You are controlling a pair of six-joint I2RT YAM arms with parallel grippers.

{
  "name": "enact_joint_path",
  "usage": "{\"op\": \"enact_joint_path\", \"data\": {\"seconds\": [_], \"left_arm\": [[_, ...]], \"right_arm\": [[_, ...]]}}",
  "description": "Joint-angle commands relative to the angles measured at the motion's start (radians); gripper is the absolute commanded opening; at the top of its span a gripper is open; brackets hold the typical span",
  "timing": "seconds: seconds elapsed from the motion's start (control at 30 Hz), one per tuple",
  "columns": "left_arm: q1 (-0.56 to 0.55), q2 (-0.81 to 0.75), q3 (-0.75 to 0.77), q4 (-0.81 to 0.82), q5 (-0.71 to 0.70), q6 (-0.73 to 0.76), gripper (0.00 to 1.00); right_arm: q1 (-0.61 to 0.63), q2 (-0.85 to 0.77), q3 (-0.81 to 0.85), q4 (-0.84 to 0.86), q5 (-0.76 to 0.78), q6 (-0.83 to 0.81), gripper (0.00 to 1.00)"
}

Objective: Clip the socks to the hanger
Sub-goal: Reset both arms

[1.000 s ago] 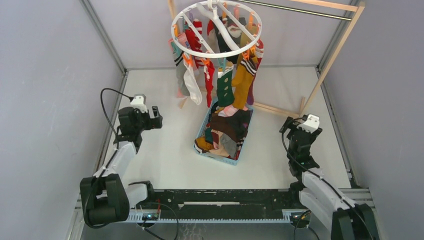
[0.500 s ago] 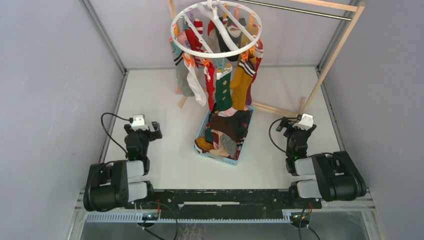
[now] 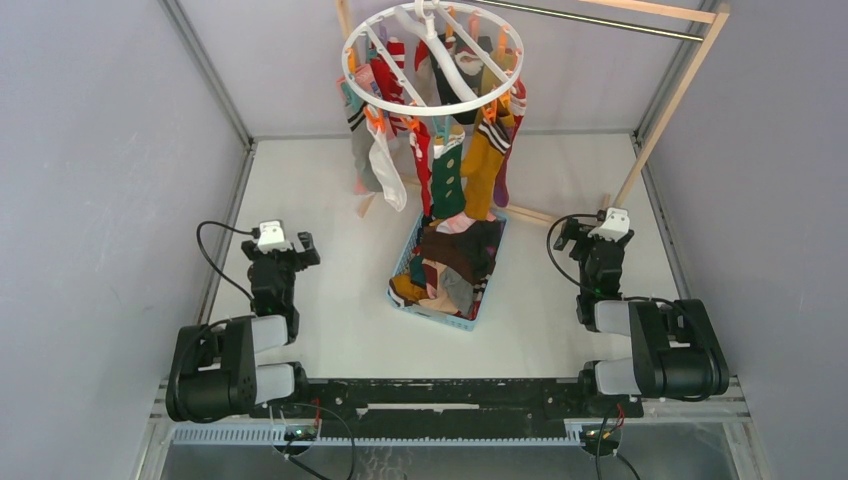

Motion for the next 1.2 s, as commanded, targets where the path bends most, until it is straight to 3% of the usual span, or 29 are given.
{"op": "enact_joint_path", "data": {"seconds": [0.0,1.17], "left_arm": [[-0.003,-0.01,0.029,0.042,-0.02,-0.003,1.0],[-0.034,-0.007,0.038,0.026,-0.079,0.011,1.0]], "right_arm": [[0.001,-0.013,0.009,-0.003,-0.022,0.015,1.0],[0.0,-0.012,0.009,-0.005,-0.023,0.016,1.0]]}}
